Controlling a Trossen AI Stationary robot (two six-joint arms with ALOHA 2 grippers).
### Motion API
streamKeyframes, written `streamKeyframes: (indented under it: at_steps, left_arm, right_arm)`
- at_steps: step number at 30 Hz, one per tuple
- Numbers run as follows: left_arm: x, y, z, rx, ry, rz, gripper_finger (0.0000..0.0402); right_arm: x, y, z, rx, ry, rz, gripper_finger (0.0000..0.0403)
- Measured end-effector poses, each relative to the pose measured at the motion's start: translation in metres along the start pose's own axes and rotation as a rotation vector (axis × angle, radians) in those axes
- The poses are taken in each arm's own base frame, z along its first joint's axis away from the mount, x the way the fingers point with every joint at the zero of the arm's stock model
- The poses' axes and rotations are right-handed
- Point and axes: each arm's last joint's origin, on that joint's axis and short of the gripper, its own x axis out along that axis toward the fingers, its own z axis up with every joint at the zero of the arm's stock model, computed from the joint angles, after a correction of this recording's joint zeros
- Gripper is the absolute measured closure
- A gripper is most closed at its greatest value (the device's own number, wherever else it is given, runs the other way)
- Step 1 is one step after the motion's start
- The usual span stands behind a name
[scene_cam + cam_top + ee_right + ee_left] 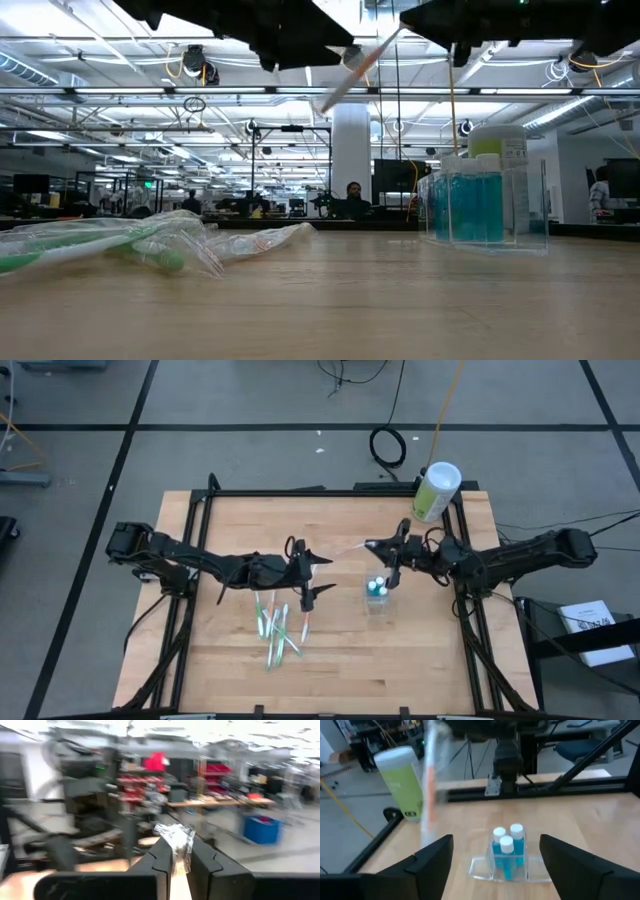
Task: Pick & Place toothbrushing station
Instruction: Put the orange toothbrush into the top of the transparent organizer
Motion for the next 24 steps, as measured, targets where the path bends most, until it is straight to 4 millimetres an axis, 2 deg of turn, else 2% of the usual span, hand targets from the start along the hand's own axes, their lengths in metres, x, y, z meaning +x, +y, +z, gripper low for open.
streamKeyframes:
  at_steps: [4,10,13,20,24]
  left_arm:
    - [0.000,-0.001,0.000,0.008,0.002,-0.002,0.0085]
    - [0.001,0.003,-0.004,0.008,0.041,0.010,0.0082]
    - [0.002,0.007,-0.005,-0.008,0.048,0.020,0.0087]
    - [0.003,0.013,-0.007,-0.025,0.064,0.038,0.0091]
    - [0.003,0.013,-0.007,-0.026,0.067,0.039,0.0089]
  right_arm:
    - [-0.006,-0.004,0.019,-0.005,0.089,-0.047,0.0378]
    - [-0.009,-0.005,0.041,0.027,0.337,-0.057,0.0378]
    - [-0.011,-0.006,0.044,0.020,0.436,-0.072,0.0378]
    - [-0.019,-0.010,0.059,0.017,0.521,-0.134,0.0378]
    - [-0.023,-0.012,0.058,0.022,0.584,-0.148,0.0378]
